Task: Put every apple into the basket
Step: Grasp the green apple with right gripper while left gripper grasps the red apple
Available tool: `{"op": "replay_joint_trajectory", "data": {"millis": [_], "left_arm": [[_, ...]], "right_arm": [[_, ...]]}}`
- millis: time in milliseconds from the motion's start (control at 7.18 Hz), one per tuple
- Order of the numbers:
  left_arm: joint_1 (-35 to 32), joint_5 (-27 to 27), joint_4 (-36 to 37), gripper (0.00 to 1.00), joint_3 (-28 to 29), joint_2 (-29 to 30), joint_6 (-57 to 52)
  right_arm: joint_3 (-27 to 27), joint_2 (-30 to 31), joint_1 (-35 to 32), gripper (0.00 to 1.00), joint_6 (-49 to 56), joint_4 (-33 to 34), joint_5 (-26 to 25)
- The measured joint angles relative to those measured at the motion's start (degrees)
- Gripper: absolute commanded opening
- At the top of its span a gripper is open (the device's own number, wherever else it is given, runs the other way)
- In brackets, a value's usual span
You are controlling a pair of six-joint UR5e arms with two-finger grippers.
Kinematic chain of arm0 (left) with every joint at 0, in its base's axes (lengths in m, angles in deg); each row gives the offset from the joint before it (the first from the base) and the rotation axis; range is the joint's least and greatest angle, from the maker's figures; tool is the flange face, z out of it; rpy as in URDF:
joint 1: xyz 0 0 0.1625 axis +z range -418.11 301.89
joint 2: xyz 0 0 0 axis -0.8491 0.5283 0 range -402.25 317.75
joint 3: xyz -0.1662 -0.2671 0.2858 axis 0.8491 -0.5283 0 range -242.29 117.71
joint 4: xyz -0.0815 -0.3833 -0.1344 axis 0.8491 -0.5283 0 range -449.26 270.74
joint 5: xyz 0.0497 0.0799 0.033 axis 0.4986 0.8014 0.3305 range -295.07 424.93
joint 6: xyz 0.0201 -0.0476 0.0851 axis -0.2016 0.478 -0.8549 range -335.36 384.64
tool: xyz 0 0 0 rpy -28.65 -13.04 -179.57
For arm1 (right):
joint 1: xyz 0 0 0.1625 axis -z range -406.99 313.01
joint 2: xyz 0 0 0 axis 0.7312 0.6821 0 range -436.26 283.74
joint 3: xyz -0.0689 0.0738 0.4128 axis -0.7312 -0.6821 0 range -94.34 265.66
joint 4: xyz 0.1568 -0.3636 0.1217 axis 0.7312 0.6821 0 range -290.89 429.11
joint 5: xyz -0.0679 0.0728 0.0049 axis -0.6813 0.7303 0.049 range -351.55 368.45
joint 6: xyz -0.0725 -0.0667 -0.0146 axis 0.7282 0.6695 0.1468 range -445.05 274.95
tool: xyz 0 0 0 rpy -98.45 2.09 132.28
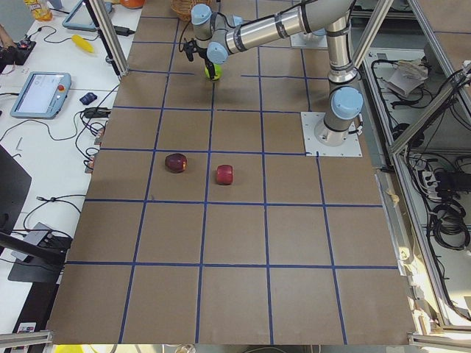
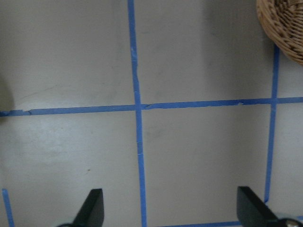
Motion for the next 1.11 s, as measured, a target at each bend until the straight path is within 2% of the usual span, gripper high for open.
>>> {"op": "replay_joint_trajectory", "data": {"millis": [278,557,835,1114], "left_arm": [[6.91,6.42,-8.09,1.00,-0.77,-4.72,-15.37],[19.15,9.60,-10.97,1.00,-3.52,-7.86,-34.15],[30.34,14.35,-9.83,1.00,-5.43,-8.86,-48.09],[40.68,15.34,-2.81,1.00,-6.93,-6.49,-62.21]], "right_arm": [[0.97,-2.64,-7.54,1.00,0.57,6.10,2.74],[2.78,-8.68,-15.50,1.00,-0.25,16.86,2.90],[2.86,-14.67,-20.06,1.00,-2.84,23.96,2.93],[2.70,-16.34,-21.20,1.00,-3.92,25.20,3.31]]}}
